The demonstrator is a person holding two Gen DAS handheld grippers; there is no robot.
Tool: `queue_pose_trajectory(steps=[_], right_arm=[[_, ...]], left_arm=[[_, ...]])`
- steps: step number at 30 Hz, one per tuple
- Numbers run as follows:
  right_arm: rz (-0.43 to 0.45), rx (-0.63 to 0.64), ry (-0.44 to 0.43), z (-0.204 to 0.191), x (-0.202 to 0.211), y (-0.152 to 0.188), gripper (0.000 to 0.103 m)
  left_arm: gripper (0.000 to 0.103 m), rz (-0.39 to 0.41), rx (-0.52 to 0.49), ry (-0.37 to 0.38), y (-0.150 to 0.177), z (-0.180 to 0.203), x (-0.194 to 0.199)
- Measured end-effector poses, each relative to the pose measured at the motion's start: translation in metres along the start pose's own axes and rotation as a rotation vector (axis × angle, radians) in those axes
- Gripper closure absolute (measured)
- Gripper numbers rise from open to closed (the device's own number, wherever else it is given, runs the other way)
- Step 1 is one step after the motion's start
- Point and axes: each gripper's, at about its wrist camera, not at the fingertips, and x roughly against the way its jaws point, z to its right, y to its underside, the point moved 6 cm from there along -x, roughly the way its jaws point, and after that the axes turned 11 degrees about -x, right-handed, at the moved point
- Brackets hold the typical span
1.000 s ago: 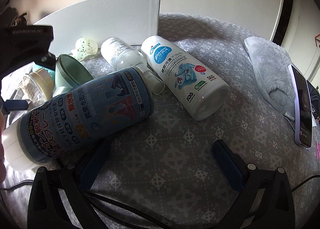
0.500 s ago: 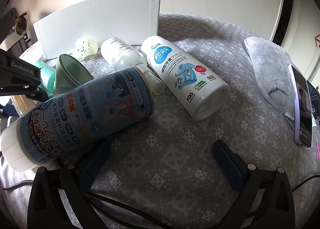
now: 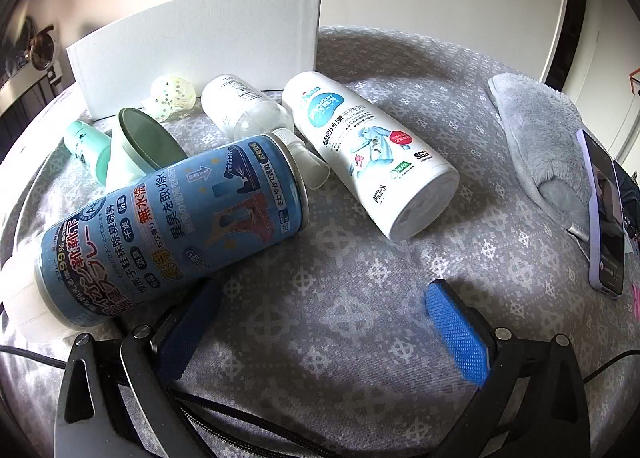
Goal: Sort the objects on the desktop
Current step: 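Drop the cream roller device into the white box, opening the left tool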
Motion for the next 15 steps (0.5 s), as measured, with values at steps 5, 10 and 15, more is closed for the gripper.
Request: queue_pose_trajectory(steps=[5,10,15], right_arm=[[0.0,0.0,0.0,0.0,0.0,0.0,0.0],[0.0,0.0,0.0,0.0,0.0,0.0,0.0],[0.0,0.0,0.0,0.0,0.0,0.0,0.0]], left_arm=[[0.047,0.147,-0.048,0.099,-0.08,0.016,-0.002],[0.047,0.186,-0.072,0.246,-0.124,0.049,-0.036],[0.047,0.164,-0.059,0.355,-0.133,0.069,-0.073]])
